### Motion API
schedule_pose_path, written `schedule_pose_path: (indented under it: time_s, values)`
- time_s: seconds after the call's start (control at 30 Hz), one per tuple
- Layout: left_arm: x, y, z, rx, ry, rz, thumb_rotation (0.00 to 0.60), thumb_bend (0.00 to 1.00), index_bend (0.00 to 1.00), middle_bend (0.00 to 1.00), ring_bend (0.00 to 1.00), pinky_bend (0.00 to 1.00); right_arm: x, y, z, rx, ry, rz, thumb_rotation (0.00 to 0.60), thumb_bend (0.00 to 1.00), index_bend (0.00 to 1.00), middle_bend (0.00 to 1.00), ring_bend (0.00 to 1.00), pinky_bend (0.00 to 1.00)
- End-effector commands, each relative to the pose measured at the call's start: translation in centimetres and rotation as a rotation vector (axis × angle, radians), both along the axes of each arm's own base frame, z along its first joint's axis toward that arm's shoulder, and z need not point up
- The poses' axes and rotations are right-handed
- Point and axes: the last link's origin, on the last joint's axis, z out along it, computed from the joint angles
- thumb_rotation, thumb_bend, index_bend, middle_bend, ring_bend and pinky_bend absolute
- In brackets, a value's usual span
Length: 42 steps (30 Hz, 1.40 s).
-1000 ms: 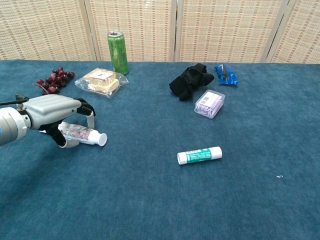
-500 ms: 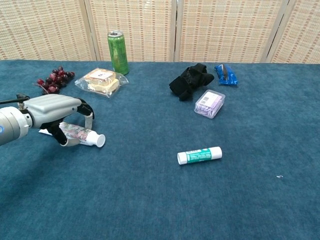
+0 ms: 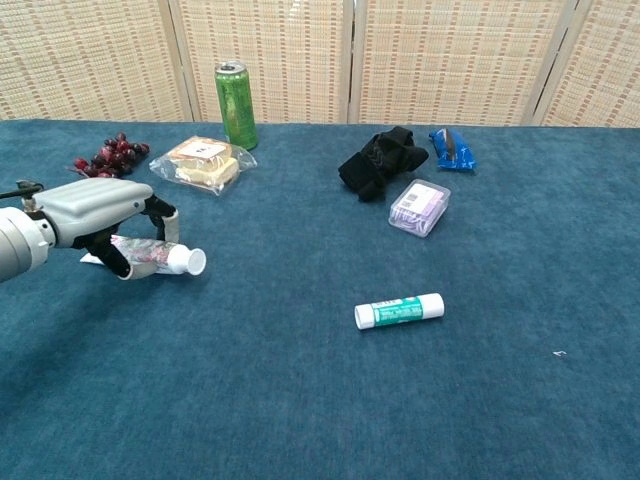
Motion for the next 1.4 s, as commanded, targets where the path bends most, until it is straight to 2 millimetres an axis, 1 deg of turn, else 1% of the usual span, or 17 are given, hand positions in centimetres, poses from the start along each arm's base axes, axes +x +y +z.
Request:
schedule_pose_path:
  time_s: [0.03,0.27,0.43,0.57,0.7,0.93,1.07,1.13,1.23,1.33,1.4]
  values:
    - [0.1,-0.1,0.5,0.011,-0.004,-0.008,0.600,0.31,0.57,0.50,0.31,0.21,0.0,-0.2,-0.1,0.002,-0.002,0.002,0.600,0.19,0.25,0.25,0.11,0.00]
    - [0.6,-0.2,1.9,0.034,-0.024,-0.029,0.600,0.32,0.58,0.62,0.40,0.26,0.7,-0.8,-0.6,0.032,-0.006,0.040,0.600,0.19,0.25,0.25,0.11,0.00]
    - [1.4,-0.1,2.9,0.038,-0.011,-0.061,0.600,0.32,0.59,0.67,0.44,0.28,2.3,-1.7,-1.4,0.093,-0.031,0.107,0.600,0.19,0.25,0.25,0.11,0.00]
    - [2.8,0.3,4.2,0.039,0.000,-0.089,0.600,0.32,0.59,0.69,0.45,0.28,4.4,-2.9,-2.3,0.214,-0.037,0.172,0.600,0.21,0.25,0.25,0.11,0.00]
    - [4.2,0.5,5.4,0.052,0.013,-0.117,0.600,0.33,0.60,0.71,0.46,0.28,6.9,-4.3,-3.3,0.297,-0.022,0.255,0.600,0.29,0.25,0.25,0.10,0.00]
    - [6.7,1.0,7.0,0.046,0.100,-0.145,0.600,0.33,0.59,0.73,0.48,0.28,12.0,-6.4,-5.5,0.405,0.047,0.390,0.600,0.31,0.25,0.25,0.10,0.13]
    - [8.0,0.9,7.2,0.038,0.117,-0.142,0.600,0.33,0.59,0.73,0.48,0.28,14.0,-7.3,-6.8,0.435,0.092,0.432,0.600,0.31,0.25,0.28,0.14,0.16]
    - [8.7,0.9,7.3,0.031,0.121,-0.135,0.600,0.33,0.59,0.73,0.48,0.28,15.0,-7.7,-7.5,0.448,0.108,0.450,0.600,0.32,0.25,0.32,0.19,0.19]
    - [9.3,0.8,7.3,0.023,0.133,-0.132,0.600,0.33,0.60,0.73,0.48,0.28,16.1,-8.2,-8.4,0.460,0.121,0.468,0.600,0.34,0.24,0.37,0.23,0.22]
    - [10.1,0.8,7.2,0.014,0.139,-0.126,0.600,0.33,0.60,0.73,0.48,0.28,17.3,-8.8,-9.3,0.466,0.131,0.494,0.600,0.35,0.22,0.39,0.25,0.23]
    - [10.5,0.9,7.1,0.008,0.129,-0.112,0.600,0.33,0.60,0.73,0.48,0.28,18.1,-9.1,-9.9,0.478,0.141,0.503,0.600,0.35,0.20,0.39,0.26,0.24]
